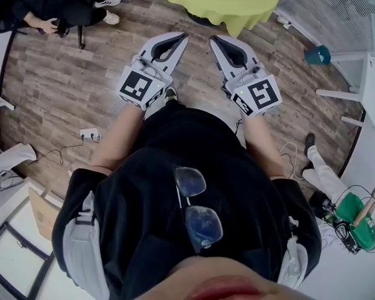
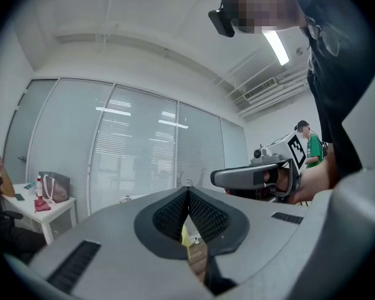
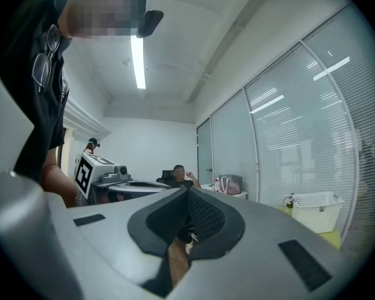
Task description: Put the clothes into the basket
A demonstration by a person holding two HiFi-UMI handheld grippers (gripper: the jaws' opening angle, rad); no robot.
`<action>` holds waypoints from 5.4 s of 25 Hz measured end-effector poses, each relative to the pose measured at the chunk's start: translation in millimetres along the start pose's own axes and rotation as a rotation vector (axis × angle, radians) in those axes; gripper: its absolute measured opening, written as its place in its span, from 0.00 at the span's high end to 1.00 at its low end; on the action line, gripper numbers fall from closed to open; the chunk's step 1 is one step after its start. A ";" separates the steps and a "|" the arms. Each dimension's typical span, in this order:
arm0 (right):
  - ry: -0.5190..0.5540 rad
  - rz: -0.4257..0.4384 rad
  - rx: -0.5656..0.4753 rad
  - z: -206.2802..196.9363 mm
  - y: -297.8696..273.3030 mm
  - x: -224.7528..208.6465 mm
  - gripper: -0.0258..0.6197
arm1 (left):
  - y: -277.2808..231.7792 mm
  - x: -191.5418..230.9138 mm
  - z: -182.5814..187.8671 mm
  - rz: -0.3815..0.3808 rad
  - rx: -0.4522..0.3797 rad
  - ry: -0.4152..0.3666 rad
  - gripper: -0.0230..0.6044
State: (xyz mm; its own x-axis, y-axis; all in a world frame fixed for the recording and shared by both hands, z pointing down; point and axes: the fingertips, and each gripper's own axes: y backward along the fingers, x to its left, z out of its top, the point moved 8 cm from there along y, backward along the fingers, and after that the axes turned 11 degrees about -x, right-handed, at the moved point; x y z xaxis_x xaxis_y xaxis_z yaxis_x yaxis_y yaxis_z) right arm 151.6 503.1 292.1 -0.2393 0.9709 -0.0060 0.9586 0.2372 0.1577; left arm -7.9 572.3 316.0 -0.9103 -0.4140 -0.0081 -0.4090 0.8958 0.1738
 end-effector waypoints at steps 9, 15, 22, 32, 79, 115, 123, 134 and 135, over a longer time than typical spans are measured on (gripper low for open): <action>0.000 0.004 0.012 -15.7 -74.6 7.2 0.92 | 10.7 73.3 0.6 -0.016 -0.011 0.005 0.95; 0.016 0.015 0.022 -19.7 -109.0 0.9 0.92 | 10.6 105.1 2.3 0.010 -0.023 0.009 0.95; 0.000 0.018 0.017 -31.5 -135.7 -26.3 0.92 | -8.7 131.1 -6.4 0.032 -0.021 0.013 0.95; -0.003 0.029 0.008 -40.9 -165.5 -109.3 0.92 | -85.0 169.9 -21.2 0.038 0.000 -0.009 0.95; -0.151 -0.448 0.224 -182.6 -342.2 -430.9 0.91 | -350.9 456.4 -158.6 -0.218 0.067 0.038 0.95; -0.576 -0.922 0.930 -473.2 -446.2 -539.4 0.24 | -418.6 597.4 -338.5 -0.286 0.218 0.134 0.95; -0.563 -0.888 0.914 -484.4 -445.7 -548.6 0.24 | -419.3 604.5 -342.7 -0.276 0.253 0.129 0.95; -0.461 -0.707 0.845 -417.0 -432.6 -517.3 0.43 | -429.9 583.5 -308.0 -0.373 0.226 0.111 0.95; -0.437 -0.686 0.849 -407.7 -429.8 -512.5 0.43 | -431.2 578.7 -302.1 -0.385 0.219 0.109 0.95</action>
State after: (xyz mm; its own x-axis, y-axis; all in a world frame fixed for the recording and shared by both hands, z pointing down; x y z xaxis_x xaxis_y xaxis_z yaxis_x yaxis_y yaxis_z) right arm -200.7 -109.5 629.9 -0.8301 0.5213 -0.1981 0.4849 0.4993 -0.7180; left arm -338.7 -102.3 533.9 -0.6818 -0.7277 0.0745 -0.7311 0.6814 -0.0341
